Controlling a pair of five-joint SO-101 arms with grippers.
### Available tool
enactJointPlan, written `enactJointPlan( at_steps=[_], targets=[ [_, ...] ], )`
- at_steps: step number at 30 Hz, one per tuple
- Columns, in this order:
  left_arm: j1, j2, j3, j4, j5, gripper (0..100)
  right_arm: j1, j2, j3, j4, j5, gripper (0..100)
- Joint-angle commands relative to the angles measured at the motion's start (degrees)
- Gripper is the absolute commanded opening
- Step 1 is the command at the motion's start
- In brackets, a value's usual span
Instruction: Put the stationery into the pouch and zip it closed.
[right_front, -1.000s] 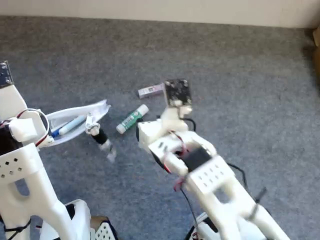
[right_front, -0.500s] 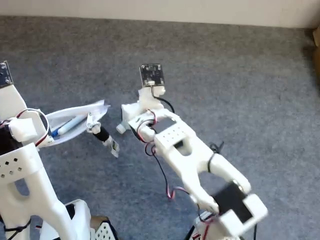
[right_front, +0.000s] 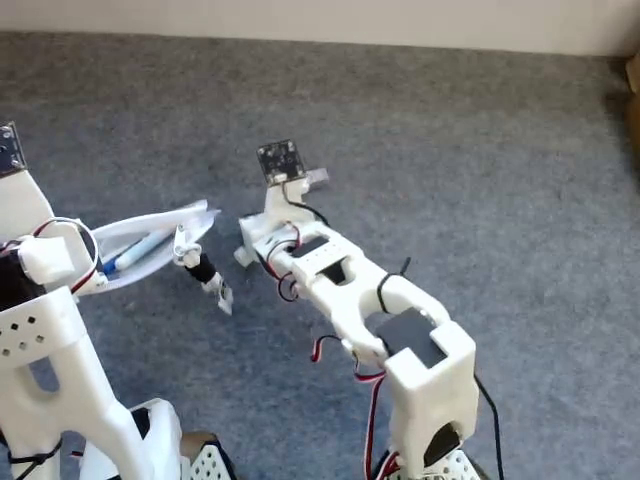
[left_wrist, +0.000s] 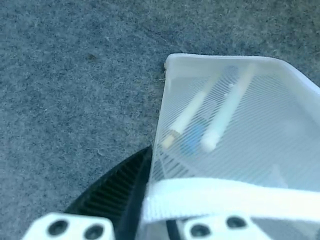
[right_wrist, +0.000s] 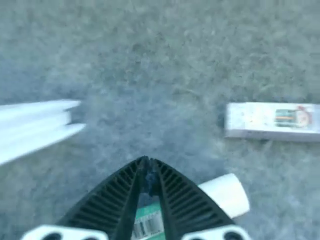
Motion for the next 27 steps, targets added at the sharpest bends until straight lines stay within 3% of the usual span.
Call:
enactJointPlan(
  at_steps=[1, 11, 21, 27],
  targets=[
    [-1.0, -1.0, -0.1, -1.0, 0.8, 1, 3.9, -1.4, -2.3, 2.7, 1.1, 0.4],
    [-1.0, -1.0, 0.0, -1.0, 0.8, 1, 7.3, -10.1, -2.1, 37.0, 1.1, 0.4],
    [-1.0, -1.0, 0.0, -1.0, 0.8, 1, 8.8, -18.6, -1.9, 57.1, 1.2, 0.8],
    [-1.0, -1.0, 0.0, -1.0, 0.8, 1, 8.6, -24.9, -2.2, 63.3, 0.4, 1.1]
  ],
)
